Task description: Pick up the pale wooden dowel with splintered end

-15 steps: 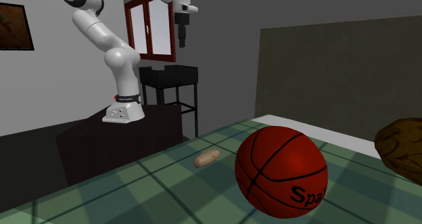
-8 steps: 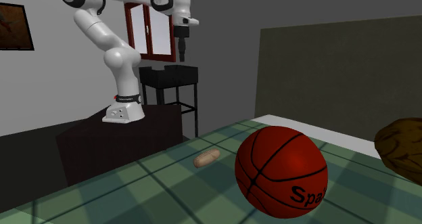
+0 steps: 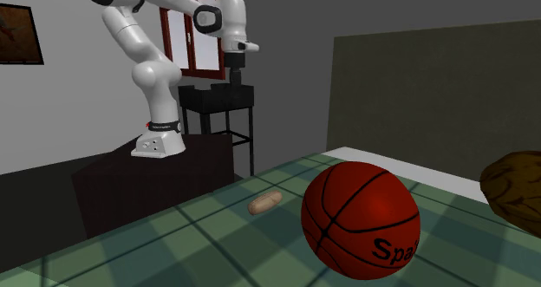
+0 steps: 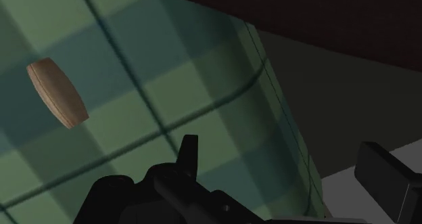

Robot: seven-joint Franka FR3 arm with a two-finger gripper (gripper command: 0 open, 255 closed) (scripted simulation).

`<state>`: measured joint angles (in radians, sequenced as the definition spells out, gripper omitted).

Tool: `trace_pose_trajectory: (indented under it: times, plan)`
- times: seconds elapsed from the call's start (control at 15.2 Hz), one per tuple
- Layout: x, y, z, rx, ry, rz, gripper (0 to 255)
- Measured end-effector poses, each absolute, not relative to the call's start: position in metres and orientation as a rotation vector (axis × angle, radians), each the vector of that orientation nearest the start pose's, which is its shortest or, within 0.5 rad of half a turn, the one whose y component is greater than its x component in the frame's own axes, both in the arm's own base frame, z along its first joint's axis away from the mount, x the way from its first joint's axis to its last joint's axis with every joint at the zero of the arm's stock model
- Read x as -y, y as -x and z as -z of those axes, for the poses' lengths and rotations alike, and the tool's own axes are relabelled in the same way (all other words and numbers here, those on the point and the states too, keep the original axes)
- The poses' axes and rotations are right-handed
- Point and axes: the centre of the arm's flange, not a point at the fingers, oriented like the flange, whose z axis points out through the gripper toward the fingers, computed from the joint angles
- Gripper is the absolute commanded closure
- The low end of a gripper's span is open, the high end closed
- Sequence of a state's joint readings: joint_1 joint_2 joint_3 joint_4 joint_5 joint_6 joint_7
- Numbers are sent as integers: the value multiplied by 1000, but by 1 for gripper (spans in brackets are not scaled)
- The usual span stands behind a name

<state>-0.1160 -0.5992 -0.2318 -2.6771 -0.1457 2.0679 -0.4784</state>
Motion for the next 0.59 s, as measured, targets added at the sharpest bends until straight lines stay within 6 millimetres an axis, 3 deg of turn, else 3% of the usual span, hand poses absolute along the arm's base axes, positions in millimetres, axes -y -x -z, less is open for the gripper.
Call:
trace_pose_trajectory:
  times: [0.59]
  plan:
    - [205, -353, -330, 556, 3113, -4, 0]
